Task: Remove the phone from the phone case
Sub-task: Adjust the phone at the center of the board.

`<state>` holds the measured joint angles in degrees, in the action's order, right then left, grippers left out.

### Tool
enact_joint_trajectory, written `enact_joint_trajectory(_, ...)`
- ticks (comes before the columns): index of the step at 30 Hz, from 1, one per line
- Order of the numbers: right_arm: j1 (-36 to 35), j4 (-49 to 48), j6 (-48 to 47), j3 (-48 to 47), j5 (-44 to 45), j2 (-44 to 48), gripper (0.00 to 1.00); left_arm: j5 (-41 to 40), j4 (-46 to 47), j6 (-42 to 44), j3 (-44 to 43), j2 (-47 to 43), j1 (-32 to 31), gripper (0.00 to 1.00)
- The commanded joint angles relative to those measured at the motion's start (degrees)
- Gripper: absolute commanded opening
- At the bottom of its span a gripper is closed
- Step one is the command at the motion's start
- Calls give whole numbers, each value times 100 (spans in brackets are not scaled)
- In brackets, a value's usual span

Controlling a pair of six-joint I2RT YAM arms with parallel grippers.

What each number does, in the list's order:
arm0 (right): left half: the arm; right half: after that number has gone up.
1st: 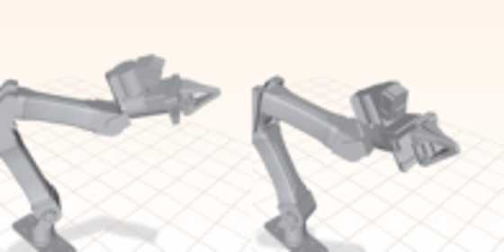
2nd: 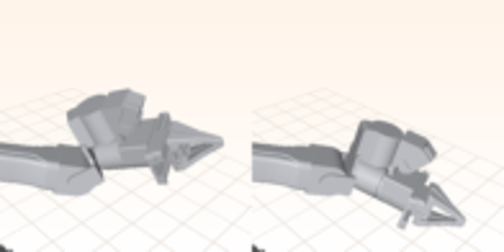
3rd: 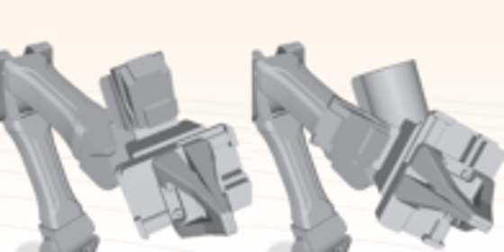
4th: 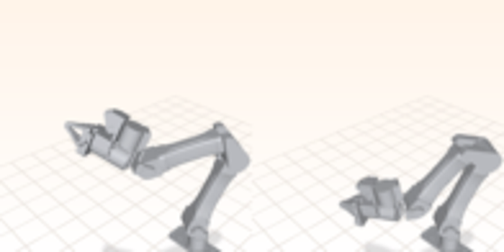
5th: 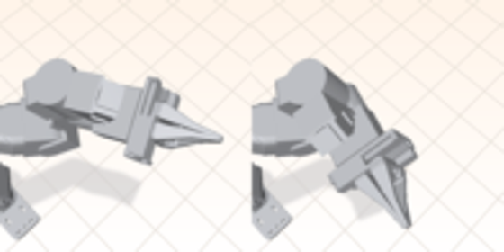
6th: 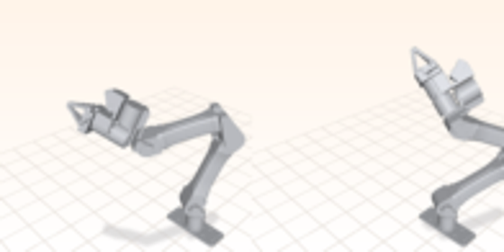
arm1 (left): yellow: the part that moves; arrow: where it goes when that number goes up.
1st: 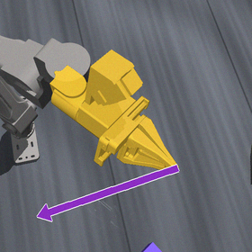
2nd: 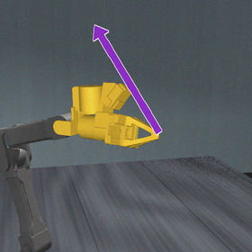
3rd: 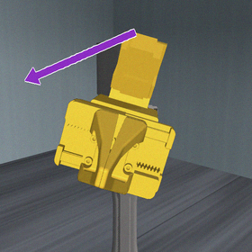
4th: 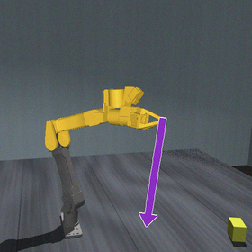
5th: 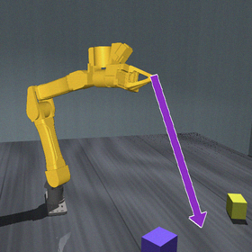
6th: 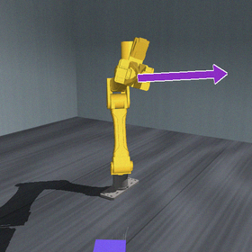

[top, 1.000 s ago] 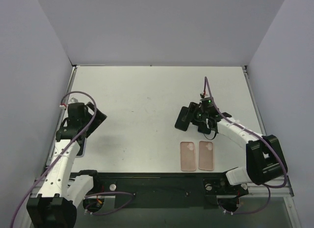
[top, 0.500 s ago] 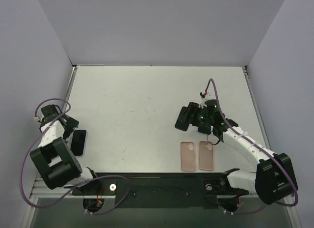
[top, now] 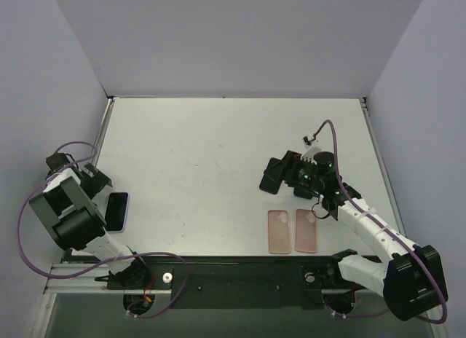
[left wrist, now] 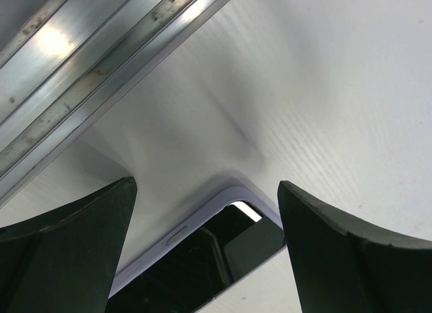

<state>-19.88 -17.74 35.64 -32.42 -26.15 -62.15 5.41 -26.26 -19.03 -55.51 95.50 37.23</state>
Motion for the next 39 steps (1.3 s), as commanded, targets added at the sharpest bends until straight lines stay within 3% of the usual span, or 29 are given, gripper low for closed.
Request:
enact_joint_trajectory(1,81,-485,75,70,-206,212,59,812,-99,145,-40,363,117,97)
enact_joint_trajectory(7,125,-591,136,140,-285,370,59,918,-450,110,109,242,135,97)
enact_joint_trajectory(15,160,-775,233,201,-399,441,59,-56,-767,31,391,-619,-208,94)
enact_joint_trajectory(21,186,-863,295,236,-461,441,59,66,-705,-443,734,-762,-286,95)
enact_joint_trajectory(33,239,-986,374,289,-549,502,59,-478,-635,-1771,1262,-1122,-2350,97)
enact_joint_trajectory(36,248,-986,356,298,-549,502,59,-1222,-879,-1385,946,-1043,-2896,97)
enact_joint_trajectory(39,248,-986,374,289,-558,502,58,-1849,-1633,-1655,463,-928,-3256,93)
